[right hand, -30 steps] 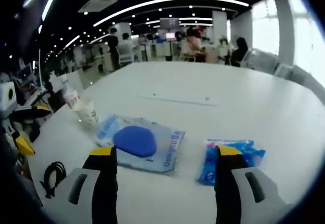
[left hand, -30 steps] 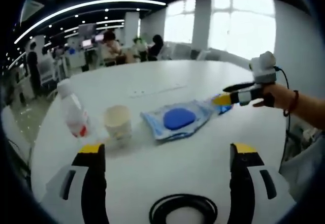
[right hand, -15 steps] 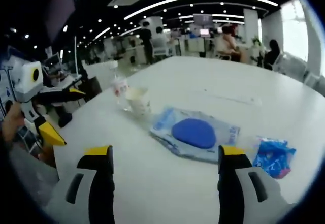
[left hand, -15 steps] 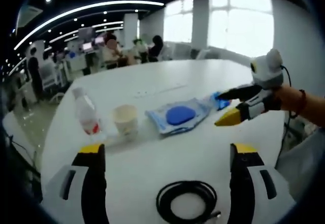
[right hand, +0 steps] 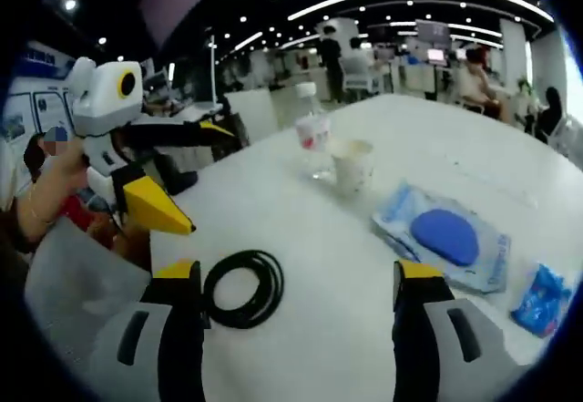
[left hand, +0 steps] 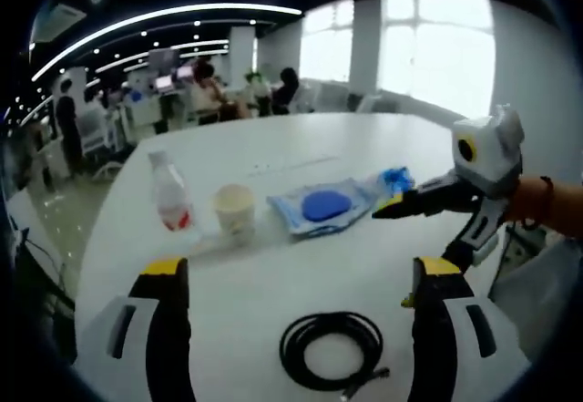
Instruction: Arrange the tabletop items into an orderly group along one side of the table until the central work area is clear of visible clutter.
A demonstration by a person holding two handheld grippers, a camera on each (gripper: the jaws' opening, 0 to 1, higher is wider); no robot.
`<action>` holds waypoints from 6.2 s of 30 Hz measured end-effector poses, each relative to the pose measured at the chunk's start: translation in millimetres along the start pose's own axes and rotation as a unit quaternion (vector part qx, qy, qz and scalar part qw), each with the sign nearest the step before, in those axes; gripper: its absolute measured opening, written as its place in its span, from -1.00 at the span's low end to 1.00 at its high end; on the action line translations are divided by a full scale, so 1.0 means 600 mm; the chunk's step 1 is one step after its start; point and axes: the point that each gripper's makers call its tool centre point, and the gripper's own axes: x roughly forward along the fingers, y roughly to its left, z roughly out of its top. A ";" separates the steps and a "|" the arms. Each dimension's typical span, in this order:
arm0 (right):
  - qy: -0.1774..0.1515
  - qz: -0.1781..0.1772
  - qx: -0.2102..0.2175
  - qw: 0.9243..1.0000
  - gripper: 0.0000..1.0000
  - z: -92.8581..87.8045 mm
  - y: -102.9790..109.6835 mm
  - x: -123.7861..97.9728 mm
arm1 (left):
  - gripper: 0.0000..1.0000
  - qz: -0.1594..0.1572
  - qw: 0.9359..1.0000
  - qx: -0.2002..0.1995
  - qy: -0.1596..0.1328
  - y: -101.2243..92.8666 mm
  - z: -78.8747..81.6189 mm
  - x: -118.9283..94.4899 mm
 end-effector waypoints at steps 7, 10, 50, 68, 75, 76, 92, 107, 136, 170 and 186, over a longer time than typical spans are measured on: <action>0.016 0.068 -0.063 0.996 0.66 -0.019 0.072 0.024 | 0.99 0.012 1.000 0.006 0.002 0.008 -0.004 -0.011; 0.031 0.082 -0.074 0.993 0.61 -0.036 0.091 0.039 | 0.99 0.015 1.000 0.004 0.002 0.012 -0.007 -0.015; 0.146 0.144 -0.210 0.956 -0.63 -0.144 0.171 0.133 | 0.97 0.023 1.000 0.006 0.009 0.026 -0.028 -0.020; 0.097 0.114 -0.150 0.977 -0.80 -0.093 0.161 0.101 | 0.98 0.041 0.999 0.021 -0.017 0.037 -0.008 -0.028; 0.068 0.068 -0.115 0.989 -0.80 -0.058 0.116 0.063 | 0.99 0.041 0.998 0.021 -0.042 0.035 0.008 -0.030; 0.063 0.059 -0.105 0.991 -0.80 -0.054 0.109 0.056 | 0.98 0.039 0.998 0.020 -0.041 0.035 0.007 -0.030; -0.003 -0.051 -0.028 0.998 -0.81 -0.013 -0.005 -0.068 | 0.97 0.029 0.999 0.023 -0.031 0.026 0.000 -0.023; -0.016 -0.145 0.030 0.989 -0.80 -0.043 -0.113 -0.163 | 0.94 0.019 0.999 0.026 -0.012 0.019 -0.014 -0.017; 0.102 -0.232 -0.053 0.966 -0.80 -0.122 -0.232 -0.179 | 0.94 0.017 1.000 0.026 0.001 0.018 -0.026 -0.016; 0.102 -0.192 -0.005 0.976 -0.43 -0.159 -0.215 -0.112 | 0.94 0.024 1.000 0.018 0.008 0.028 -0.031 -0.018; -0.046 -0.223 0.091 0.970 0.71 -0.054 -0.136 -0.235 | 0.97 0.018 1.000 0.015 0.005 0.018 -0.028 -0.023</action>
